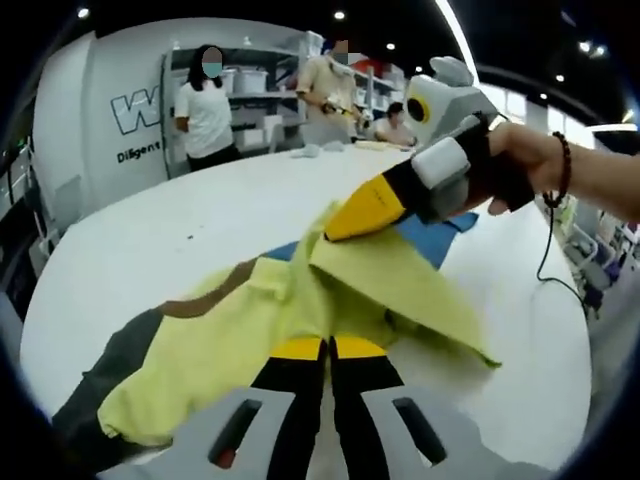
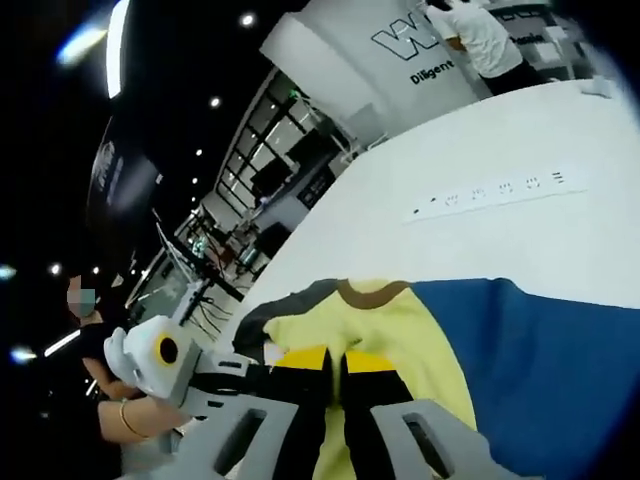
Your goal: Fold the garment on the visible template until the final outline fits inside the template.
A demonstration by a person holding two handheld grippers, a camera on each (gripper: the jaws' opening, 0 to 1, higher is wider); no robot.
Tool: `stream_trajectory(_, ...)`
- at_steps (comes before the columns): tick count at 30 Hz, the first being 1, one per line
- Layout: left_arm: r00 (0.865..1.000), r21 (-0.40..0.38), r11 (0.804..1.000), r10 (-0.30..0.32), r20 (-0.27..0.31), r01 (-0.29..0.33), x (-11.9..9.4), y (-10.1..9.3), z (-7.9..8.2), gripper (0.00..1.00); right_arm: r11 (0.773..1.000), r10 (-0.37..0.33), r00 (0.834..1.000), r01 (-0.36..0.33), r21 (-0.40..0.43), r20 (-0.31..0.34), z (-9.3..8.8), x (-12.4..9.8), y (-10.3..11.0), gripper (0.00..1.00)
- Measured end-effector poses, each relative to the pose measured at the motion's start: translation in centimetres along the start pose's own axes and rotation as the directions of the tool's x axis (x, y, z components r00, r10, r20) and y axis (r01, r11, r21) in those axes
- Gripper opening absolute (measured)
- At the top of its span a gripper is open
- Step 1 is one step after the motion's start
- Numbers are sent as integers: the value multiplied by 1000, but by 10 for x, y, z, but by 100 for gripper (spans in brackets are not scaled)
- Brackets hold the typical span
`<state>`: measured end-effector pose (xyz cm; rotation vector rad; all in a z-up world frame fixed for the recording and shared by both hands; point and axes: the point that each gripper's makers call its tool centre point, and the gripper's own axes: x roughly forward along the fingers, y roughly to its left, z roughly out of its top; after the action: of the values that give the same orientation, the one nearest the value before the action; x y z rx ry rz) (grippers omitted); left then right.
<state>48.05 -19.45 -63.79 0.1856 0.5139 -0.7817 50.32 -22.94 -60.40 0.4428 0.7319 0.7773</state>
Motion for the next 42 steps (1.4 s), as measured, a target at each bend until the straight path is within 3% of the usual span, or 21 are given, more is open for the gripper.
stream_trajectory(6, 1000, 45, 999, -7, -7, 7, -7, -3, 8, 0, 997, -38, 999, 37, -69, -9, -6, 0, -2, 2)
stream_trajectory(16, 1000, 72, 997, 7, 8, -8, -22, -2, 25, 0, 970, -119, 993, 119, -212, 11, -18, -17, 10, 41)
stream_trajectory(19, 1000, 72, 997, 18, 11, -19, -28, 1, 31, 0, 954, -153, 988, 155, -258, 29, -25, -27, 14, 49)
stream_trajectory(22, 1000, 78, 997, 24, 17, -25, -32, 3, 36, 0, 912, -225, 974, 217, -349, 18, -44, -38, 14, 52)
stream_trajectory(24, 999, 81, 996, 29, 19, -31, -36, 4, 39, 0, 880, -274, 961, 268, -391, 42, -52, -44, 12, 52)
stream_trajectory(33, 999, 97, 994, 45, 11, -46, -49, 7, 44, 0, 854, -327, 945, 285, -435, -22, -102, -49, 14, 53)
stream_trajectory(39, 999, 99, 994, 48, 4, -48, -55, 8, 44, 0, 819, -375, 925, 298, -490, -65, -121, -51, 4, 43)
stream_trajectory(42, 999, 100, 994, 48, -6, -47, -58, 8, 43, 0, 750, -439, 897, 328, -575, -60, -124, -57, -7, 32)
